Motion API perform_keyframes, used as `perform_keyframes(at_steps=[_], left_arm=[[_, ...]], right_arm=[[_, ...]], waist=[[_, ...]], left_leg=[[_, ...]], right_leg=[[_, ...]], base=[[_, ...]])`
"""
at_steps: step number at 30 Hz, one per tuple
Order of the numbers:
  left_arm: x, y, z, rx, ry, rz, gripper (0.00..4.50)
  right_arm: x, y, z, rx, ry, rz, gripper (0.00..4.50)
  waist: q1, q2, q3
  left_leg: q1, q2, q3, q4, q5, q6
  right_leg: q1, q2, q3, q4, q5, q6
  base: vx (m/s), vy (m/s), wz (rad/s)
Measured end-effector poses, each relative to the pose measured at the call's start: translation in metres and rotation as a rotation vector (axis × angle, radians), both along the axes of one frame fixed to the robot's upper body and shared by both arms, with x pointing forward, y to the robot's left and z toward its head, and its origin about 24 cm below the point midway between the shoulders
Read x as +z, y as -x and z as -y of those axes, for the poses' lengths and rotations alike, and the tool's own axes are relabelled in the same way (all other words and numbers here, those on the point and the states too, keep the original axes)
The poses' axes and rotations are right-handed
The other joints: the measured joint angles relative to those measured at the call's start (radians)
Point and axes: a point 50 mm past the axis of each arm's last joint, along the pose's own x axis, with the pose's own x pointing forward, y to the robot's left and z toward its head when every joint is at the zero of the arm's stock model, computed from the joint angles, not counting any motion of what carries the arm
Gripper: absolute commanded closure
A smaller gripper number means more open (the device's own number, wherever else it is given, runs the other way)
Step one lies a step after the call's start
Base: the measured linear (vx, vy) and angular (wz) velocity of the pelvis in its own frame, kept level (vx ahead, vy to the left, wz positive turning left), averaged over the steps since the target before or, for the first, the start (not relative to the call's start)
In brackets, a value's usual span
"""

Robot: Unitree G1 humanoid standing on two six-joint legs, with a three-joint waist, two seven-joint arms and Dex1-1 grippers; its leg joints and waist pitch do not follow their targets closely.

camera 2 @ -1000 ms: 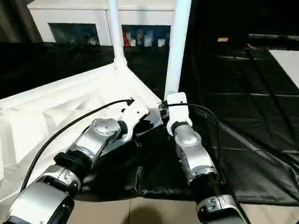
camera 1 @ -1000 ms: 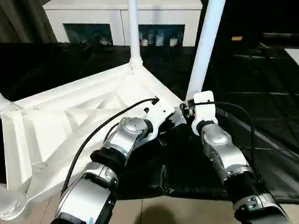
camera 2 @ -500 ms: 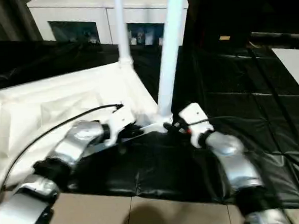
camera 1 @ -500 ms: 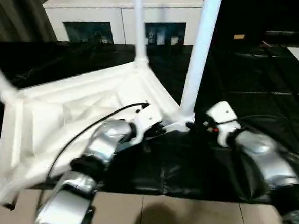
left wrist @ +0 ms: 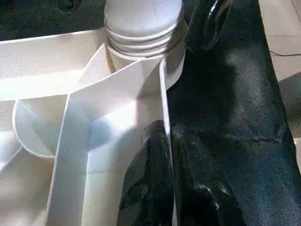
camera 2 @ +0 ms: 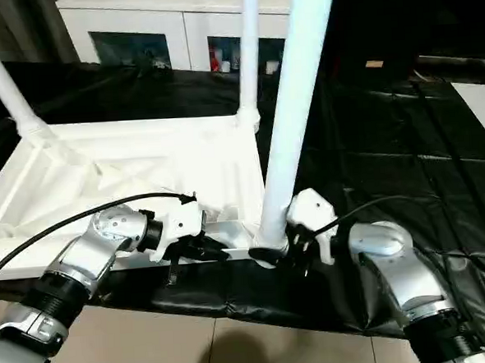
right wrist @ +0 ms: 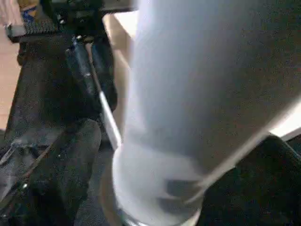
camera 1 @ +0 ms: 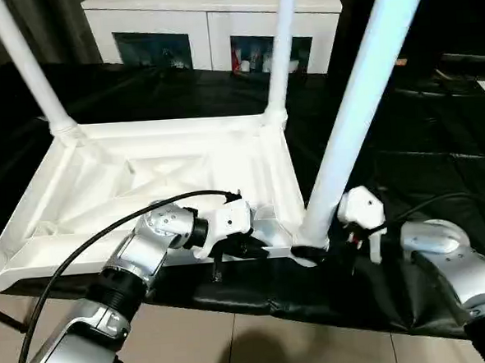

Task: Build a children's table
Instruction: Rotate leg to tighten

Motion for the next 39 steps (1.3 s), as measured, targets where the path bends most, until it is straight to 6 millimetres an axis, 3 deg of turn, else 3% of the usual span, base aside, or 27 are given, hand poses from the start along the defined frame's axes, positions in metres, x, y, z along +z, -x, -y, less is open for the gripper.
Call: perform_keyframes(at_steps=[2, 3, 5, 18, 25, 32, 36, 39], left_arm=[[0.000, 0.000, 0.000, 0.000, 0.000, 0.000, 4.50], [0.000, 0.000, 0.000, 0.000, 0.000, 0.000, 4.50], [0.000, 0.000, 0.000, -0.001, 0.000, 0.000, 4.50], [0.001, 0.001, -0.001, 0.001, -0.009, -0.004, 4.50], [0.001, 0.000, -0.003, 0.015, -0.016, -0.005, 4.50], [-0.001, -0.015, 0.001, 0.176, -0.023, 0.034, 4.50], [-0.002, -0.032, 0.014, 0.370, -0.015, 0.027, 4.50], [-0.004, -0.040, 0.035, 0.510, 0.016, 0.019, 4.50]], right_arm=[[-0.001, -0.001, 0.001, -0.003, 0.020, 0.000, 0.03], [-0.002, -0.001, 0.002, -0.003, 0.023, -0.002, 0.29], [-0.002, -0.001, 0.002, -0.002, 0.025, -0.003, 0.29], [-0.002, 0.001, 0.004, 0.028, 0.037, -0.012, 1.59], [-0.007, 0.000, 0.000, 0.001, 0.009, -0.015, 1.92], [-0.017, -0.017, -0.016, -0.244, -0.047, -0.006, 1.96], [-0.020, -0.039, -0.035, -0.579, -0.102, -0.013, 1.96], [-0.018, -0.057, -0.050, -0.842, -0.101, -0.002, 1.96]], waist=[[0.000, 0.000, 0.000], [0.000, 0.000, 0.000], [0.000, 0.000, 0.000], [-0.002, 0.000, 0.000], [-0.008, -0.003, -0.001], [-0.021, -0.006, -0.001], [-0.043, -0.007, -0.001], [-0.054, -0.008, 0.000]], left_leg=[[0.000, 0.000, 0.000, 0.000, 0.000, 0.000], [0.000, 0.000, 0.000, 0.000, 0.000, 0.000], [0.000, 0.000, 0.000, 0.000, 0.000, 0.000], [0.000, 0.000, 0.000, 0.000, 0.000, 0.000], [0.001, 0.000, 0.000, 0.000, 0.000, 0.000], [0.004, 0.000, -0.001, 0.001, 0.000, 0.000], [0.003, -0.001, -0.002, 0.002, 0.000, 0.000], [0.001, -0.002, -0.002, 0.002, 0.000, 0.000]], right_leg=[[0.000, 0.000, 0.000, 0.000, 0.000, 0.000], [0.000, 0.000, 0.000, 0.000, 0.000, 0.000], [0.000, 0.000, 0.000, 0.000, 0.000, 0.000], [0.000, 0.000, 0.000, 0.000, 0.000, 0.000], [0.000, 0.000, 0.000, 0.002, 0.000, 0.000], [0.001, 0.001, 0.000, 0.002, 0.000, 0.001], [0.000, 0.000, 0.000, -0.001, -0.001, 0.001], [-0.002, 0.000, 0.000, -0.003, 0.000, 0.001]], base=[[0.000, 0.000, 0.00], [0.000, 0.000, 0.00], [0.000, 0.000, 0.00], [0.000, 0.000, 0.00], [0.000, 0.000, 0.00], [0.000, 0.000, 0.00], [0.000, 0.000, 0.00], [0.000, 0.000, 0.00]])
